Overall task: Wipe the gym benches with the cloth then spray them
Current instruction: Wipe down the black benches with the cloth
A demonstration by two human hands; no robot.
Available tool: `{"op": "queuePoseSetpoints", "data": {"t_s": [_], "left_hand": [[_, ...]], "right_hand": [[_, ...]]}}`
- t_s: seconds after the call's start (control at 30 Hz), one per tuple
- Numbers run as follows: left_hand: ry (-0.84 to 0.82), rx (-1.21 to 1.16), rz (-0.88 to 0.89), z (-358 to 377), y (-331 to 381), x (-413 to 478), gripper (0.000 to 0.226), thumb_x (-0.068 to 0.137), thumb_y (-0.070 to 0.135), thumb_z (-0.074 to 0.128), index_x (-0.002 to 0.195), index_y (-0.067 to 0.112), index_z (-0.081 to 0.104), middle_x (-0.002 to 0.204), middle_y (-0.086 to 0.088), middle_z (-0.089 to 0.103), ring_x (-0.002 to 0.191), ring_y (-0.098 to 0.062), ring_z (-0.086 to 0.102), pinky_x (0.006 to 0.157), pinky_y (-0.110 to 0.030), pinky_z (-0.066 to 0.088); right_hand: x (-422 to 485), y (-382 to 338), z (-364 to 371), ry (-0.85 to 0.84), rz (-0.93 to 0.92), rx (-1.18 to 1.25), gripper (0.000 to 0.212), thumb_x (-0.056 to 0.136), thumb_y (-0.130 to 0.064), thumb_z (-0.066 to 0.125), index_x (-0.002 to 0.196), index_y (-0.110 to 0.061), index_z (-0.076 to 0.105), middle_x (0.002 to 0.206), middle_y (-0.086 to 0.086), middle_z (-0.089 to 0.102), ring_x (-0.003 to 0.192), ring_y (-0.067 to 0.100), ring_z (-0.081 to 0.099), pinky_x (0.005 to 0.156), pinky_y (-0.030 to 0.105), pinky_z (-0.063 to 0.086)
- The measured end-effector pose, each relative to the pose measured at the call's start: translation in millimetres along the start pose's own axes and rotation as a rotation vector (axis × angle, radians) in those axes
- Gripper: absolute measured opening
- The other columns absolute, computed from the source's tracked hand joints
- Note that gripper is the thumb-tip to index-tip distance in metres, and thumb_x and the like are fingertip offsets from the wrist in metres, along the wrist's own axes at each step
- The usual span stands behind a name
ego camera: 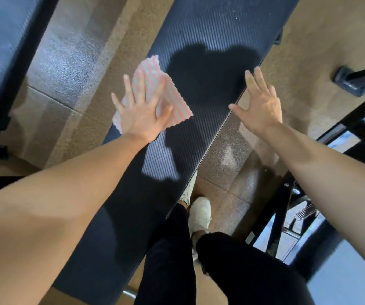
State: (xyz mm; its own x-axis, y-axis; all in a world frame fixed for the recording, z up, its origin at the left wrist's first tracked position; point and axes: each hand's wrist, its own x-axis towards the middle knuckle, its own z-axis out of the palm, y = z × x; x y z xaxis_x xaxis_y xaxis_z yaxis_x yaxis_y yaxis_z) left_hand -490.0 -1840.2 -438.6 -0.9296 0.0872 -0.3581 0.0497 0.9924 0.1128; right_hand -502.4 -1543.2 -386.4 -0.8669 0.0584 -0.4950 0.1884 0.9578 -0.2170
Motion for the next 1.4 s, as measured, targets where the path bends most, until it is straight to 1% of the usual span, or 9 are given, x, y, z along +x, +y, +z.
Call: {"op": "queuePoseSetpoints", "data": {"t_s": [0.17,0.3,0.43,0.57,0.67,0.9,1.13,1.23,1.4], "left_hand": [[0.028,0.004,-0.055,10,27,-4,0.073,0.103,0.061,0.021,0.165,0.026,0.003,0.170,-0.024,-0.001,0.155,-0.049,-0.001,0.114,-0.079,0.009],[0.006,-0.028,0.129,20,54,-17,0.070,0.105,0.061,0.023,0.165,0.031,0.002,0.171,-0.019,-0.003,0.155,-0.043,-0.008,0.116,-0.074,0.000],[-0.037,0.021,0.350,28,96,-33,0.071,0.106,0.062,0.020,0.164,0.031,-0.006,0.171,-0.017,-0.011,0.155,-0.048,-0.012,0.117,-0.076,0.010],[-0.067,0.071,0.470,31,120,-30,0.070,0.104,0.064,0.022,0.164,0.037,-0.004,0.172,-0.011,-0.013,0.156,-0.043,-0.014,0.117,-0.074,0.007],[-0.026,0.036,0.551,25,109,-13,0.064,0.105,0.060,0.030,0.163,0.039,0.016,0.173,-0.006,0.005,0.158,-0.041,-0.001,0.118,-0.072,0.012],[-0.019,0.052,0.136,-11,80,53,0.065,0.104,0.065,0.011,0.162,0.043,-0.006,0.173,-0.007,-0.009,0.157,-0.041,-0.007,0.119,-0.074,0.001],[0.055,-0.073,-0.239,-29,83,108,0.061,0.104,0.063,0.012,0.159,0.046,-0.008,0.172,-0.008,-0.010,0.156,-0.045,-0.009,0.115,-0.078,0.003],[0.035,-0.052,-0.185,-24,104,108,0.063,0.105,0.059,0.011,0.162,0.040,-0.004,0.171,-0.016,-0.008,0.156,-0.046,-0.009,0.117,-0.077,-0.001],[-0.016,0.017,0.144,-11,169,89,0.066,0.106,0.061,0.018,0.164,0.035,0.002,0.172,-0.015,-0.009,0.156,-0.046,-0.009,0.120,-0.072,-0.006]], "right_hand": [[12,6,2,-0.095,-0.037,-0.057,0.090,0.093,-0.052,0.065,0.162,-0.022,0.015,0.171,-0.002,0.002,0.150,0.033,0.025,0.115,0.055,0.036],[12,12,0,-0.084,-0.074,-0.079,0.088,0.093,-0.056,0.063,0.162,-0.025,0.018,0.171,-0.002,0.005,0.146,0.034,0.034,0.112,0.054,0.037],[15,20,-6,-0.101,-0.112,-0.011,0.076,0.097,-0.050,0.060,0.160,-0.029,0.023,0.171,-0.006,0.009,0.144,0.033,0.037,0.115,0.057,0.034],[20,33,-16,-0.059,-0.161,0.232,0.057,0.099,-0.038,0.063,0.151,-0.023,0.047,0.165,-0.005,0.031,0.146,0.025,0.038,0.121,0.049,0.032],[34,46,-26,0.076,-0.177,0.290,0.050,0.098,-0.034,0.066,0.144,-0.018,0.056,0.157,-0.001,0.045,0.144,0.021,0.044,0.119,0.045,0.037],[95,57,-53,0.047,-0.091,0.160,0.080,0.094,-0.047,0.065,0.160,-0.028,0.025,0.171,-0.004,0.007,0.153,0.030,0.022,0.123,0.044,0.020],[118,58,-64,-0.008,-0.136,0.057,0.084,0.090,-0.051,0.070,0.159,-0.027,0.029,0.171,-0.008,0.007,0.146,0.031,0.027,0.114,0.047,0.038],[122,62,-67,-0.058,-0.141,0.051,0.085,0.089,-0.054,0.069,0.160,-0.030,0.028,0.171,-0.009,0.006,0.139,0.030,0.036,0.110,0.048,0.043],[131,76,-79,-0.166,-0.212,0.005,0.080,0.094,-0.055,0.062,0.160,-0.039,0.020,0.170,-0.017,0.000,0.135,0.030,0.042,0.110,0.056,0.041]]}}
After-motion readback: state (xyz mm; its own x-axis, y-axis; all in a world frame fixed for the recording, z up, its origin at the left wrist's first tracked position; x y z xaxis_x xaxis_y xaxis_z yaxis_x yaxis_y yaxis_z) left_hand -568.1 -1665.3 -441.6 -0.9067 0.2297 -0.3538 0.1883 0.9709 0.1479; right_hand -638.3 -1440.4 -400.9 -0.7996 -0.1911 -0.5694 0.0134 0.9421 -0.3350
